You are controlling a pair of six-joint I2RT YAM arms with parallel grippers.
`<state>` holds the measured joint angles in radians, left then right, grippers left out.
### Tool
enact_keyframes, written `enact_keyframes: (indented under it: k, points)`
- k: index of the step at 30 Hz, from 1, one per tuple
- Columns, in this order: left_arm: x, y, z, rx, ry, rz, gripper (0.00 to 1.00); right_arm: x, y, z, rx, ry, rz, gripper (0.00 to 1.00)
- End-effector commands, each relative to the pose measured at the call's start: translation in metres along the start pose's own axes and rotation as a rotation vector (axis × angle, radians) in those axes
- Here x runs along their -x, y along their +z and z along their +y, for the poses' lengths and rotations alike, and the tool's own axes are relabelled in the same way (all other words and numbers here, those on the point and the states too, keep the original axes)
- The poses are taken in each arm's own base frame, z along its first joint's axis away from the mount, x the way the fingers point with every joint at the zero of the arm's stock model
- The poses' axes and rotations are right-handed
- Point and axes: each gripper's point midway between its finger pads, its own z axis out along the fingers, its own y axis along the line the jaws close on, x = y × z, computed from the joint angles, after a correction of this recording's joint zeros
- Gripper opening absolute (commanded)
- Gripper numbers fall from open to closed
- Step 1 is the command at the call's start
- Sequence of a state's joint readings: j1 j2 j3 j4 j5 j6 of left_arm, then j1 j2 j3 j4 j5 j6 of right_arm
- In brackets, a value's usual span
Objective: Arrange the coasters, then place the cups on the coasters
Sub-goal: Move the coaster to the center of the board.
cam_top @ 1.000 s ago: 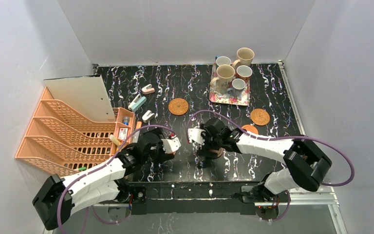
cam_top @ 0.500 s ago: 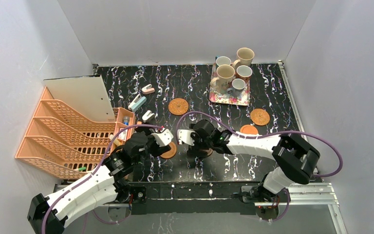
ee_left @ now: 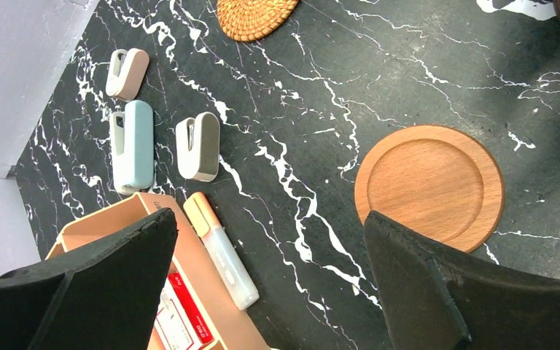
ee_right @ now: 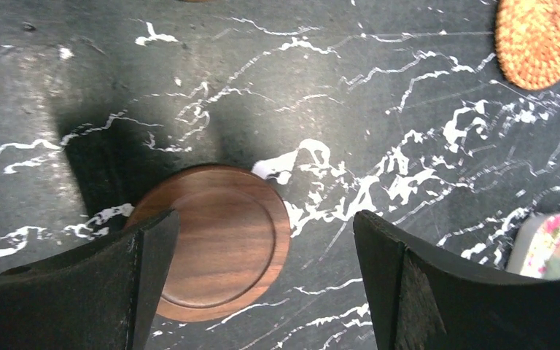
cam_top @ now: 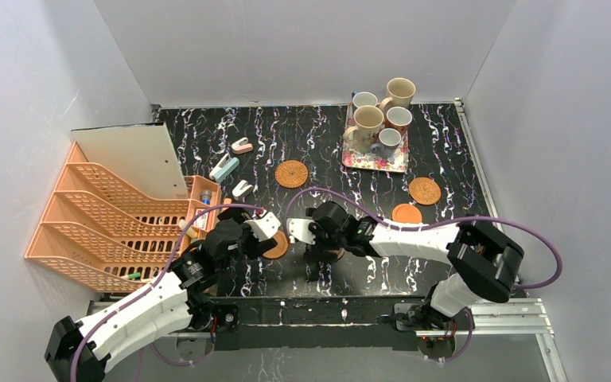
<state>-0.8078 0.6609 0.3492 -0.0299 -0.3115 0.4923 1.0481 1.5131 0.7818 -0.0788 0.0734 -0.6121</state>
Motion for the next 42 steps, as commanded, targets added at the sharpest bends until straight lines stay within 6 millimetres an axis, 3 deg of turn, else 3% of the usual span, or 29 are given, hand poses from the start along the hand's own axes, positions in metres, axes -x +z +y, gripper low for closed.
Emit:
enact_keyframes:
  k: [1,4,6,9,12,16,20,25,34,38,42]
  points:
    - [0.001,-0.002,0.01,0.058,-0.034,-0.006,0.98,0.001,-0.021,-0.04,-0.211,0.013,0.013,0.98]
    - [-0.001,-0.003,0.014,0.076,-0.036,0.006,0.98,0.004,-0.061,-0.073,-0.289,0.09,-0.039,0.98]
    - [-0.001,-0.004,0.014,0.076,-0.035,0.01,0.98,-0.006,-0.09,-0.095,-0.345,0.159,-0.062,0.98]
    - [0.0,-0.006,0.014,0.066,-0.035,0.01,0.98,-0.04,-0.127,-0.118,-0.465,0.22,-0.031,0.98]
    - [0.005,-0.01,0.014,0.055,-0.045,-0.006,0.98,-0.085,-0.148,-0.127,-0.562,0.278,0.04,0.98]
    - [0.011,-0.016,0.016,0.046,-0.06,-0.03,0.98,-0.139,-0.16,-0.134,-0.651,0.351,0.14,0.98]
    - [0.009,-0.02,0.017,0.055,-0.066,-0.04,0.98,-0.194,-0.155,-0.136,-0.67,0.439,0.257,0.98]
    - [0.01,-0.023,0.017,0.057,-0.07,-0.057,0.98,-0.232,-0.14,-0.132,-0.651,0.467,0.318,0.98]
    - [0.007,-0.023,0.016,0.056,-0.063,-0.054,0.98,-0.251,-0.101,-0.097,-0.452,0.45,0.372,0.98]
    - [0.009,-0.024,0.016,0.058,-0.066,-0.068,0.98,-0.237,-0.096,-0.057,-0.242,0.393,0.326,0.98]
    - [0.009,-0.025,0.017,0.06,-0.067,-0.072,0.98,-0.212,-0.107,-0.027,-0.087,0.334,0.266,0.98]
